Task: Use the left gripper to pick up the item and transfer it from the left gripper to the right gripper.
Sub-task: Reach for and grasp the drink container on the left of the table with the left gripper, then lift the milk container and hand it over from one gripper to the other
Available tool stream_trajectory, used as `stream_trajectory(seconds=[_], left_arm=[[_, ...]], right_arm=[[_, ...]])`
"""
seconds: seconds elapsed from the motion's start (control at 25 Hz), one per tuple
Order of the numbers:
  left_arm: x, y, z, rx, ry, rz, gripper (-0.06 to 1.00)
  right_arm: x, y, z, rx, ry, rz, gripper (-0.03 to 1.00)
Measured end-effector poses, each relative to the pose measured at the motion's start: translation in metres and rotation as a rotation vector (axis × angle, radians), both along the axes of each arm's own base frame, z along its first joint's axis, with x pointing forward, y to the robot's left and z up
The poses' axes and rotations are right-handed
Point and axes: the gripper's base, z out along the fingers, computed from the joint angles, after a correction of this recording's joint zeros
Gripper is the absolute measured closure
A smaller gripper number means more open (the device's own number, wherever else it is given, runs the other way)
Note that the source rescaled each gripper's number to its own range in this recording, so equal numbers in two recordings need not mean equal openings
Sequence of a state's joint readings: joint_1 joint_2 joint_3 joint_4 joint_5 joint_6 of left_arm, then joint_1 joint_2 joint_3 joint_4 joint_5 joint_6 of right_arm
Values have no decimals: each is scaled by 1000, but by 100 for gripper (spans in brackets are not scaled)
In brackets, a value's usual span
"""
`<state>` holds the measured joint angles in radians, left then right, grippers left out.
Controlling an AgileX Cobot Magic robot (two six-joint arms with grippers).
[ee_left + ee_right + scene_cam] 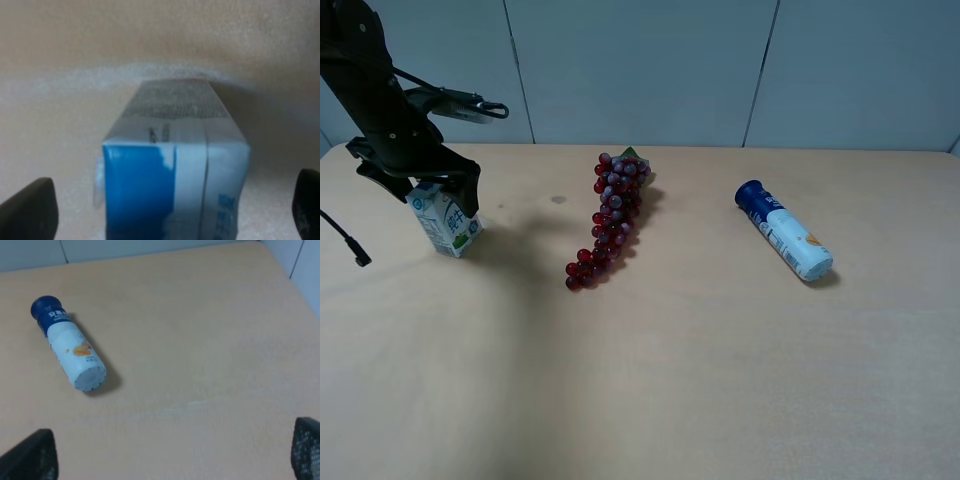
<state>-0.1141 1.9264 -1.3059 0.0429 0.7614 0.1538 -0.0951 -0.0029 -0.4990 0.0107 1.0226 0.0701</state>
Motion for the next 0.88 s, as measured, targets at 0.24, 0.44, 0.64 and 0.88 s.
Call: stream_trajectory(seconds=[0.24,0.44,0.64,0.88], left_arm=[[0,0,0,0,1,-1,36],[0,0,0,0,1,-1,89],[0,0,0,-3,2,1,94],[0,0,0,-3,2,1,94]], right_arm=[[0,0,0,0,0,0,-3],[0,0,0,0,0,0,-3],[0,0,0,0,0,0,-3],[0,0,0,0,0,0,-3]])
